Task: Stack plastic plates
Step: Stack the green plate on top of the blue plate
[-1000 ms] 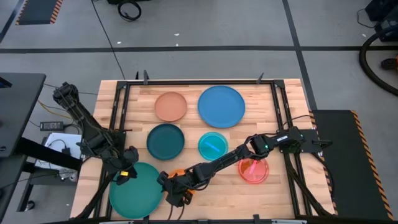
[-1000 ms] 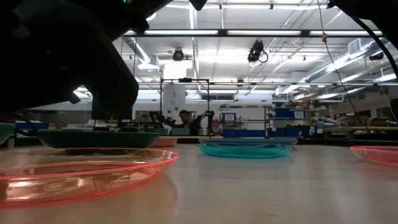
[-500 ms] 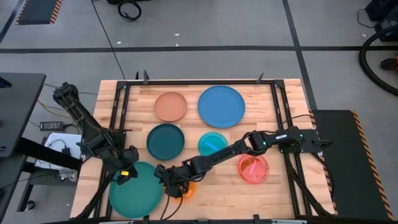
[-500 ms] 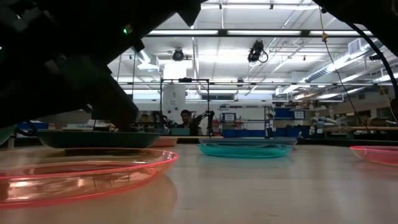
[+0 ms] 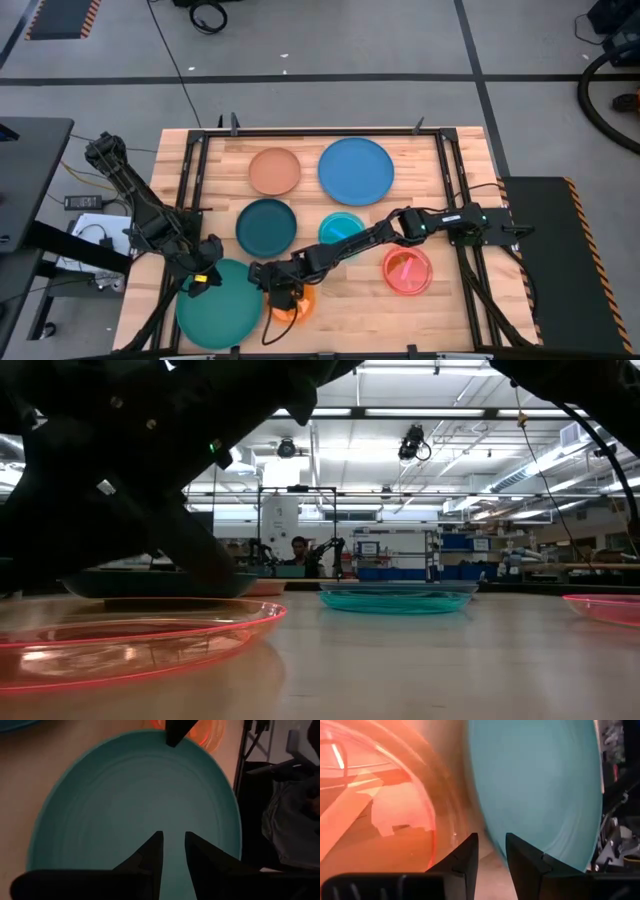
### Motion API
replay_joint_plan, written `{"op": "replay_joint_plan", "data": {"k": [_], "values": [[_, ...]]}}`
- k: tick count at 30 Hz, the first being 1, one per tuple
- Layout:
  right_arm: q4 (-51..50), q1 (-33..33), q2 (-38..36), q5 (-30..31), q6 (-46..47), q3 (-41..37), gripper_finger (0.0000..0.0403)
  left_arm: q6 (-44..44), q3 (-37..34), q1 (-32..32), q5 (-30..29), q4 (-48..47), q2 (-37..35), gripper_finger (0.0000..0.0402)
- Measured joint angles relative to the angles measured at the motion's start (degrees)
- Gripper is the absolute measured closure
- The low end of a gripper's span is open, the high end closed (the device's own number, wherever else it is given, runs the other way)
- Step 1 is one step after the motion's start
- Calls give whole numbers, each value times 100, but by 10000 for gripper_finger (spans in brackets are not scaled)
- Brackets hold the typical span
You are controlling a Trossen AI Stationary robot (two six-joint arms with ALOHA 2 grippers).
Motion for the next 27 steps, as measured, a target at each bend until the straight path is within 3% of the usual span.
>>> {"op": "replay_joint_plan", "data": {"k": [8, 13, 27], "values": [[192, -39, -2, -128, -379, -229, 343, 89, 0, 0, -4, 471, -4, 315], [259, -31, 0, 94, -394, -243, 367, 343, 0, 0, -11, 914, -13, 315], [360, 50, 2, 512, -445, -245, 381, 662, 0, 0, -13, 1202, -79, 315]]}}
